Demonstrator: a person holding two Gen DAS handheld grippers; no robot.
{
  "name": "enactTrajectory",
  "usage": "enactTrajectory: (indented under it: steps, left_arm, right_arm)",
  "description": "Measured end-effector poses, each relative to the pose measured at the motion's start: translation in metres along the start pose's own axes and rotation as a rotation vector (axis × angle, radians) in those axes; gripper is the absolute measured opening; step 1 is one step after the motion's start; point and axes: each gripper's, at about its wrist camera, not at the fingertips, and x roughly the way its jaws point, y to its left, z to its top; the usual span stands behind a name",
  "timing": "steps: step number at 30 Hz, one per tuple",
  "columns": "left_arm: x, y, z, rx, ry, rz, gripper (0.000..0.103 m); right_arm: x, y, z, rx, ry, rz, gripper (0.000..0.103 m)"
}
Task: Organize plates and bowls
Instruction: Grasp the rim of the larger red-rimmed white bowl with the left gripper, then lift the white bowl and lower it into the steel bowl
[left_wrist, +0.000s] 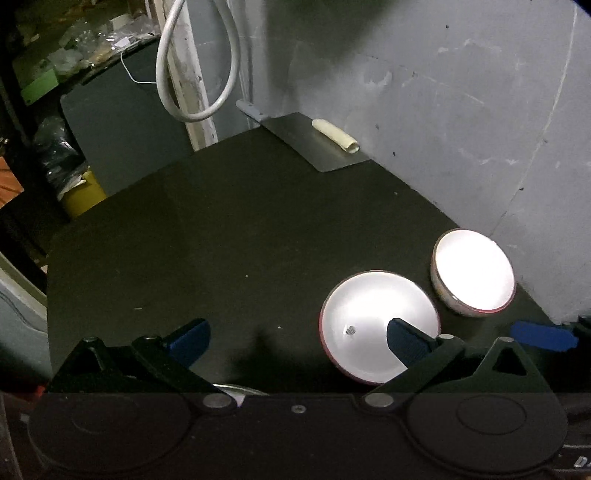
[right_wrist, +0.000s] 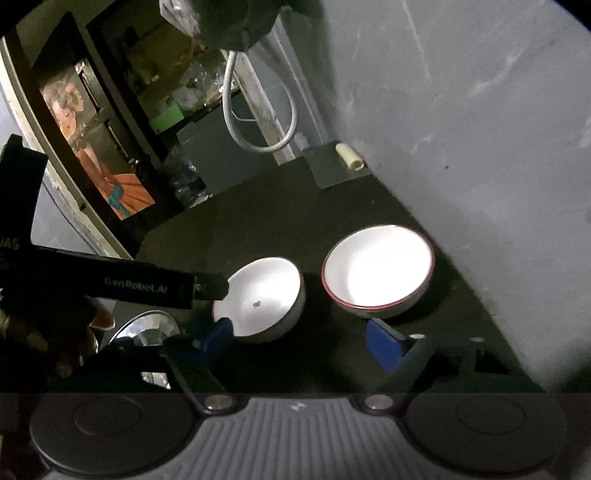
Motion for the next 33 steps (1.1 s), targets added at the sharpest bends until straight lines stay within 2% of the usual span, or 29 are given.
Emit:
enactTrajectory:
  steps: [5,6,10,12,16,18,23,27,33]
  left_arm:
    - [0.014,0.006,-0.002,-0.029,0.054,-0.003,0.084]
    - [0.017,0.007,-0.003,-0.038,0.061,-0.012,0.079]
    - [0.021,0.01,-0.004,-0.067,0.07,-0.048,0.069]
    - [0.023,0.011,-0.004,-0.078,0.078,-0.065,0.056]
    - [0.026,0.013,-0.002,-0.101,0.105,-0.094,0.043]
    - [0.029,0.014,-0.002,-0.116,0.117,-0.101,0.033]
    - [0.036,0.016,-0.002,-0.142,0.124,-0.146,0.015]
    - [0.034,0.011,-0.006,-0.111,0.109,-0.145,0.011]
    - [-0.001,0.019,-0.013,-0.106,0.016,-0.203,0.011]
  right_arm:
    - [0.019,-0.001,0.004,0.036,0.021,0.015,0.067]
    - [0.022,-0.002,0.004,0.044,0.024,0.019,0.061]
    - [0.033,-0.002,0.005,0.072,0.031,0.038,0.05]
    - [0.04,-0.001,0.006,0.079,0.038,0.047,0.047]
    - [0.047,0.003,0.006,0.082,0.048,0.059,0.041]
    - [0.052,0.005,0.006,0.079,0.054,0.059,0.039]
    - [0.055,0.004,0.004,0.088,0.053,0.045,0.031]
    - [0.054,0.007,0.003,0.064,0.06,0.047,0.03]
    - [0.026,0.022,-0.005,0.047,0.018,0.04,0.03]
